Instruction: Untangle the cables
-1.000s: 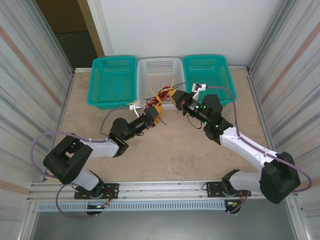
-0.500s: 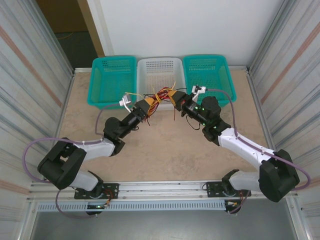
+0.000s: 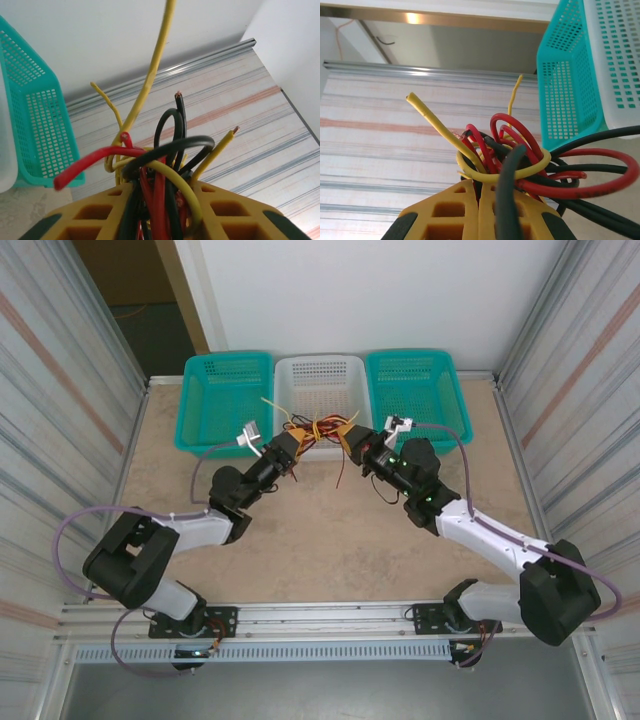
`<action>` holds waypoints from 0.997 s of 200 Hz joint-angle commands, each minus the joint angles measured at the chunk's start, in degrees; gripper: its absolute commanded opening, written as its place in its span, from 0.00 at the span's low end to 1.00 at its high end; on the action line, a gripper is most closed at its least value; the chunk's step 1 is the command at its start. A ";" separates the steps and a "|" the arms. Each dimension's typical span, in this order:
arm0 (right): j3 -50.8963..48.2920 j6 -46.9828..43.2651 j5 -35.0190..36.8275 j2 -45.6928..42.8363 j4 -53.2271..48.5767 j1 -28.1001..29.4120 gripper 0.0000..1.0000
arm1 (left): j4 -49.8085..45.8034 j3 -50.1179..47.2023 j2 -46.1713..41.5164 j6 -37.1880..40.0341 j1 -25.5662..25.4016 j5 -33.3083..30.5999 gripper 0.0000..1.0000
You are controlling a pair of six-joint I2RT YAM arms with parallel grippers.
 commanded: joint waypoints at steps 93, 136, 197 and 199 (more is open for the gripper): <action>0.50 -7.31 -1.65 -4.16 -13.41 2.20 0.00 | 2.93 6.52 6.05 1.49 1.47 6.40 0.24; 3.71 -12.54 -2.33 -6.13 -23.48 1.73 0.00 | 2.99 7.79 6.98 3.40 1.99 8.49 0.05; 25.48 -41.05 -10.80 -10.86 -66.31 -17.01 0.78 | -4.25 11.66 4.63 18.41 4.85 31.51 0.00; 26.04 -41.54 -12.07 -10.74 -66.58 -17.82 0.78 | -4.82 11.73 4.32 19.17 4.79 32.28 0.00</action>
